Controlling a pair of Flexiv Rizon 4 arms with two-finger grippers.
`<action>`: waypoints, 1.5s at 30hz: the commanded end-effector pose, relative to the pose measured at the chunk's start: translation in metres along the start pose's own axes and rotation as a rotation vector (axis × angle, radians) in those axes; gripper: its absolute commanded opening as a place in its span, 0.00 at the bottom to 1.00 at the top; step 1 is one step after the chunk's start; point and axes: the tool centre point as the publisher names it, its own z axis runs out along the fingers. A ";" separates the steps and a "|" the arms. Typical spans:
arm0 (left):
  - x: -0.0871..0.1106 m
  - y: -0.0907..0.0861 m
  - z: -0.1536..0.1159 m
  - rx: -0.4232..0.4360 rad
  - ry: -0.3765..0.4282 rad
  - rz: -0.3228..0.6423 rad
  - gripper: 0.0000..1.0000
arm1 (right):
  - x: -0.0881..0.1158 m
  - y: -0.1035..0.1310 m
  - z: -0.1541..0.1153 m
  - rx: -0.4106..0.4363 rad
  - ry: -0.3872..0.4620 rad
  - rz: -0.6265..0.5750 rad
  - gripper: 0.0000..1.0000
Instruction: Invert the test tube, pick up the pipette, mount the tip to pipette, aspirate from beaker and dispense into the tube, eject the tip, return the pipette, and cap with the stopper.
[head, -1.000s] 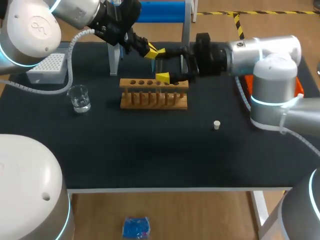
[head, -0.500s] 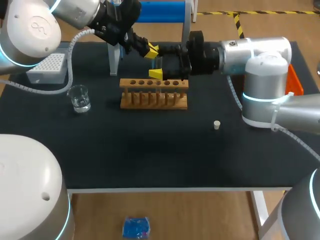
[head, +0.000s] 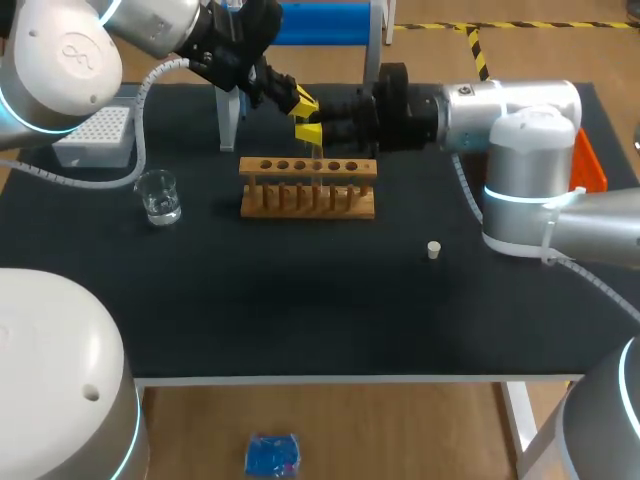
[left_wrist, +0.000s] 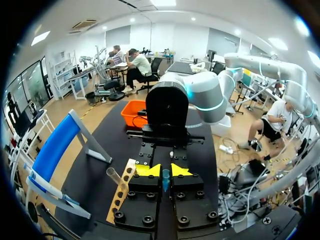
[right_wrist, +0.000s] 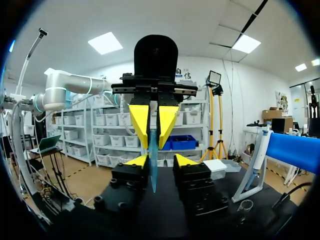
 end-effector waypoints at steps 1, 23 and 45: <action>0.000 0.000 -0.001 -0.004 0.003 0.000 0.00 | 0.001 0.000 -0.001 0.000 -0.004 -0.001 0.00; 0.000 0.000 -0.001 -0.004 0.003 0.000 1.00 | 0.008 -0.004 -0.041 0.037 0.031 -0.005 0.00; 0.000 0.000 -0.001 -0.004 0.003 0.000 1.00 | 0.048 -0.028 -0.227 0.019 -0.001 0.036 0.00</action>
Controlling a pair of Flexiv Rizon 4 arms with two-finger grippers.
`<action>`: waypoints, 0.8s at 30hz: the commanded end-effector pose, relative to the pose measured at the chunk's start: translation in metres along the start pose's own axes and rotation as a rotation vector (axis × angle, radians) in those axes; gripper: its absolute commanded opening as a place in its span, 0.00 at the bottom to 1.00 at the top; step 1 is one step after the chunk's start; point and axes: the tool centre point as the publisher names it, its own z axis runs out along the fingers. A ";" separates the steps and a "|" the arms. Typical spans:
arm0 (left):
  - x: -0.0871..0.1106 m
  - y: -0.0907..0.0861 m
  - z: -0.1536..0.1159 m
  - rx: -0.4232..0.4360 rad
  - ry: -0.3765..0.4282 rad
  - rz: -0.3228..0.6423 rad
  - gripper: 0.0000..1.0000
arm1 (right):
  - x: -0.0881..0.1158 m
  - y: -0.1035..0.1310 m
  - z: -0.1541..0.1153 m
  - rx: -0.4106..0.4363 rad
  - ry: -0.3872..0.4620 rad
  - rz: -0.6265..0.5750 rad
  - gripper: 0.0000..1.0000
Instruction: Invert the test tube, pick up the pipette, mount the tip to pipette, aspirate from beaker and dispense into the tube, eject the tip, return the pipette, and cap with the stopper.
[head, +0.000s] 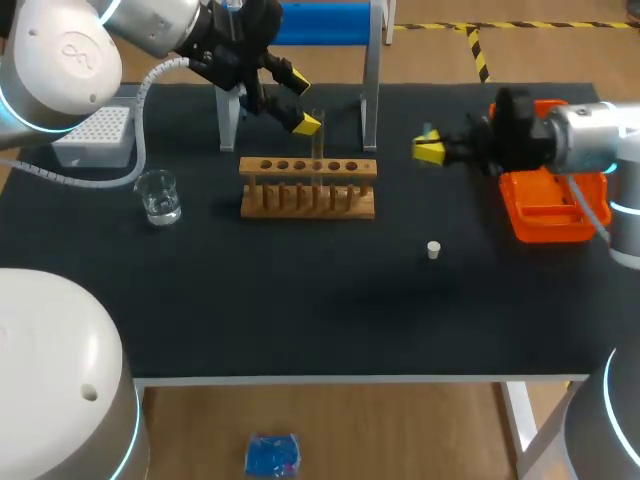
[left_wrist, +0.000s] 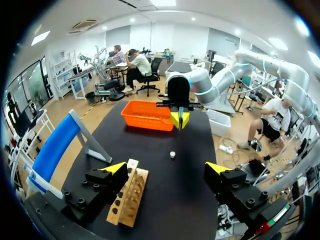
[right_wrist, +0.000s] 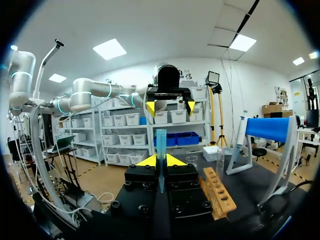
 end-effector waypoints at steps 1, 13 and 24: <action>0.000 0.000 -0.001 -0.003 0.002 0.000 1.00 | 0.018 -0.001 -0.055 0.012 -0.031 -0.002 0.00; 0.000 0.000 -0.001 -0.003 0.002 0.000 1.00 | 0.034 -0.027 -0.107 -0.014 -0.161 0.048 0.00; 0.000 0.000 -0.001 -0.003 0.002 0.000 1.00 | 0.042 -0.038 -0.104 0.031 -0.157 0.025 0.00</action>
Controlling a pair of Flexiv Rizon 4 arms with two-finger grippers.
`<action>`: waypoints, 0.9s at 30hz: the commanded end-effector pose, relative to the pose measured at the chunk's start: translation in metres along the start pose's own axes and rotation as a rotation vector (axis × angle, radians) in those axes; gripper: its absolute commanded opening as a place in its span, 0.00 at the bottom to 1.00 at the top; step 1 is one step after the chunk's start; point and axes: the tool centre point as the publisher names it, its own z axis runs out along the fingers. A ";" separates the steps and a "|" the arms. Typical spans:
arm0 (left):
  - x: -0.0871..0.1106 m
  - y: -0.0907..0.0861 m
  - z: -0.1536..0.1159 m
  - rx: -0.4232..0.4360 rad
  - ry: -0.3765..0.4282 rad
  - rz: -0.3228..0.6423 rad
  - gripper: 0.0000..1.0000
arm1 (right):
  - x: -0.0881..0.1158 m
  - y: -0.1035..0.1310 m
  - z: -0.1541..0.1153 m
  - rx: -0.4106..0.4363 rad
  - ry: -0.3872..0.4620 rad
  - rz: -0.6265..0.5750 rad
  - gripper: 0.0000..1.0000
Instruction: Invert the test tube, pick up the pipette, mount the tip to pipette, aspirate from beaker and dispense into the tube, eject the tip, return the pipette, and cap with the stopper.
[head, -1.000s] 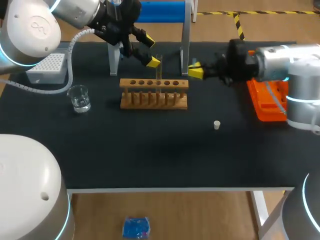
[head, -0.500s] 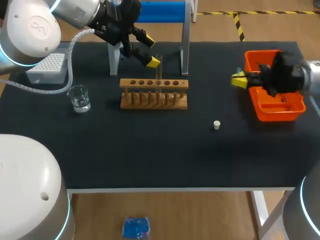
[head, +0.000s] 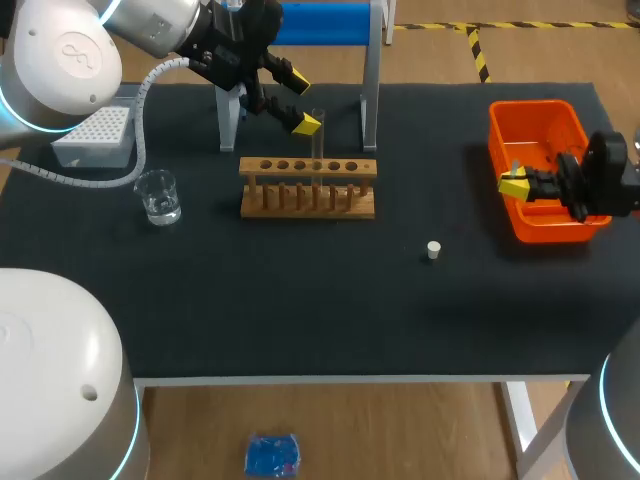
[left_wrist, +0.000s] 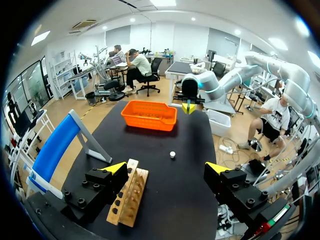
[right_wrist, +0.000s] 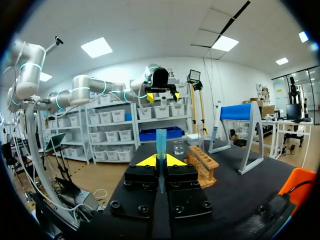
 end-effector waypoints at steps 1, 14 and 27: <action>0.000 0.000 -0.001 -0.003 0.002 0.000 1.00 | 0.006 0.001 0.003 0.017 0.006 -0.011 0.00; 0.000 0.000 -0.001 -0.003 0.002 0.000 1.00 | 0.015 -0.006 0.005 0.045 0.063 -0.028 0.00; 0.000 0.000 -0.001 -0.003 0.002 0.000 1.00 | 0.016 -0.006 0.005 0.042 0.084 -0.026 0.00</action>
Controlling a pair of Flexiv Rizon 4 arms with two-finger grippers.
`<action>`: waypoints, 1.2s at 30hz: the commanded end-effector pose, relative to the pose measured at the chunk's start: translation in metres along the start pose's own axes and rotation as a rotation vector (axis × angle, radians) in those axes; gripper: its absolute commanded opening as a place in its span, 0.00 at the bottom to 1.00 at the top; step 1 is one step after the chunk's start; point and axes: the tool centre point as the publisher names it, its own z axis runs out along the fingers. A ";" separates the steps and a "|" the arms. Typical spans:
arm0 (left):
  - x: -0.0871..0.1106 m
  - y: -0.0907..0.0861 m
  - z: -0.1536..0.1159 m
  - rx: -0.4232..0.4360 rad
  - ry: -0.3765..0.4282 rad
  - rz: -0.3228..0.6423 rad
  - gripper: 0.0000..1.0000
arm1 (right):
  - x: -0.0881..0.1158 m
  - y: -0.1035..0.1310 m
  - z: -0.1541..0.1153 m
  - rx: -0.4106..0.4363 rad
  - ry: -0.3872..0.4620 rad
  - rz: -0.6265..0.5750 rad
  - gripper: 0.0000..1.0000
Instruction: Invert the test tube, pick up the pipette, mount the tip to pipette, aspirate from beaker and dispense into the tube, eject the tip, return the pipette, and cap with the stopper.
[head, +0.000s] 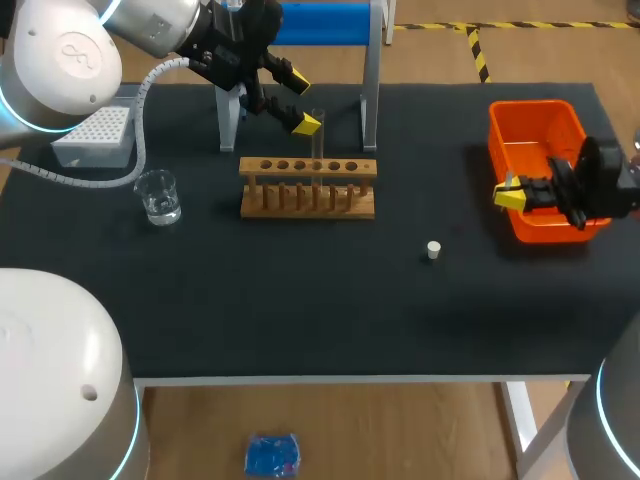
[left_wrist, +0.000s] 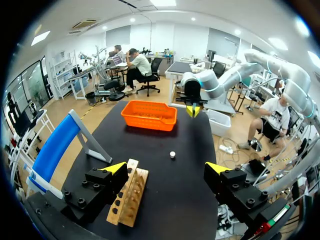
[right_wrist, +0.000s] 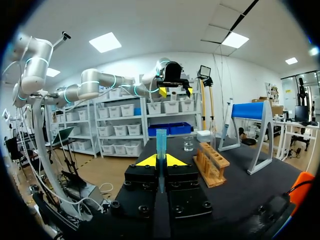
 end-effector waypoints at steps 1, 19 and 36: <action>0.000 0.000 -0.001 -0.003 0.002 0.000 1.00 | -0.001 0.000 -0.001 0.000 0.003 -0.001 0.00; -0.060 0.039 -0.041 -0.022 -0.118 -0.151 1.00 | -0.001 0.000 -0.001 0.000 0.003 -0.001 0.00; -0.176 0.120 -0.085 -0.054 -0.360 -0.446 1.00 | -0.001 0.000 -0.001 0.000 0.003 -0.001 0.00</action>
